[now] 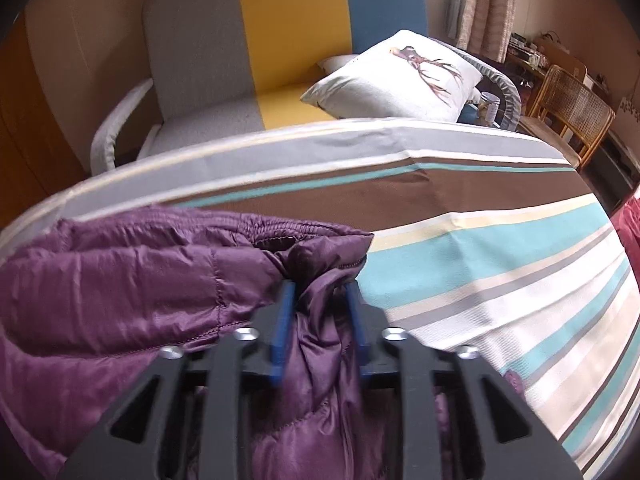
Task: Fold large clothes
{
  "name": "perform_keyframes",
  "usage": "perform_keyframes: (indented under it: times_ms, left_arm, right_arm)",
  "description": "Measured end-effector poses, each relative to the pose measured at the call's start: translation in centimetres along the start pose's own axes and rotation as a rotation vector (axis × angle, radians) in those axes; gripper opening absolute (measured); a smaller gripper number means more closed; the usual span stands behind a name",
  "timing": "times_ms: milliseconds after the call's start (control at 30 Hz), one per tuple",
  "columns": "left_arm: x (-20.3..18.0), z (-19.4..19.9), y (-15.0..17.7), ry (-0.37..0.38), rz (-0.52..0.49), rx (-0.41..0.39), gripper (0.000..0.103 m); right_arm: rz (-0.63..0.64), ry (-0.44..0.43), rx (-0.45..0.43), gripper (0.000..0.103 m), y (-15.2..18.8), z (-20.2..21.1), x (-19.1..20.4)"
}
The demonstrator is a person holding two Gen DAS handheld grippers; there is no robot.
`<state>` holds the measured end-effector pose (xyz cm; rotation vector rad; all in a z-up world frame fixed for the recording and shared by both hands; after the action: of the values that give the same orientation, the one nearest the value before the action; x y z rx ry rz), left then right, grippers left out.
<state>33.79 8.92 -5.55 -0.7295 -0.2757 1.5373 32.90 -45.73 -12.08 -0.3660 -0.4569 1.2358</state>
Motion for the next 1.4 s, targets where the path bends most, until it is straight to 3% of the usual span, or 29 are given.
perform_keyframes:
  times_ms: [33,133,233,333,533,567,633,667,700,733,767,933,1167,1267,1333,1400]
  left_arm:
    - [0.2,0.8,0.0,0.003,0.009,-0.013,0.044]
    - [0.6,2.2,0.5,0.02,0.015,-0.022,0.045]
    - [1.1,3.5,1.6,0.044,0.027,-0.029,0.055]
    - [1.9,4.5,3.6,0.088,0.058,-0.016,0.064]
    - [3.8,5.7,7.8,0.216,0.139,0.029,0.064]
    - [3.9,5.6,8.5,0.234,0.143,0.041,0.062]
    - [4.0,5.3,9.4,0.263,0.149,0.058,0.049]
    - [4.1,5.2,9.7,0.284,0.156,0.063,0.043]
    - [3.9,5.2,9.7,0.301,0.163,0.066,0.03]
    - [4.0,5.3,9.7,0.31,0.167,0.064,0.02]
    - [3.9,5.6,9.6,0.324,0.165,0.058,0.017]
    - [3.9,7.4,10.2,0.352,0.123,0.061,0.008]
    - [4.4,9.8,11.6,0.37,0.083,0.098,0.011]
    - [4.5,10.1,10.6,0.322,0.068,0.068,0.032]
    - [4.7,10.0,9.5,0.308,0.086,0.05,0.038]
    - [4.6,10.0,8.5,0.297,0.083,0.022,0.038]
  right_arm:
    - [-0.009,-0.003,-0.021,0.058,0.0,0.7,-0.2]
    - [-0.01,-0.025,-0.055,0.059,0.2,2.6,-0.4]
    - [-0.013,-0.052,-0.07,0.059,1.4,4.7,-0.9]
    - [-0.072,-0.106,-0.053,0.059,3.2,5.9,-2.3]
    - [-0.128,-0.177,-0.011,0.059,8.2,7.9,-4.4]
    - [-0.127,-0.195,-0.003,0.058,9.3,8.3,-4.5]
    - [-0.101,-0.198,0.012,0.047,10.7,8.4,-4.5]
    - [-0.109,-0.231,0.036,0.033,11.4,8.0,-4.4]
    - [-0.117,-0.255,0.048,0.018,11.5,7.8,-4.3]
    - [-0.113,-0.277,0.055,0.013,11.7,7.8,-3.9]
    - [-0.101,-0.279,0.055,0.008,11.7,7.9,-3.6]
    - [-0.067,-0.311,0.073,0.005,12.2,9.7,-3.4]
    - [-0.015,-0.331,0.11,0.005,14.6,13.0,-4.5]
    - [-0.024,-0.325,0.09,0.008,14.0,13.0,-4.8]
    - [-0.041,-0.32,0.073,0.019,13.3,12.8,-5.0]
    - [-0.048,-0.299,0.044,0.05,12.5,12.6,-4.9]
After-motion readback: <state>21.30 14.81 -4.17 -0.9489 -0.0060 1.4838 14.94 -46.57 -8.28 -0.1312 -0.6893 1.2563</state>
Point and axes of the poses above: each gripper's, at about its wrist camera, not at the fingertips, and z roughly against the way its jaws point, x to its left, y to its underside, the point moved 1 cm from there along -z, roughly the way its jaws point, and after that the axes turned 2 degrees about z, right-handed, at the moved point
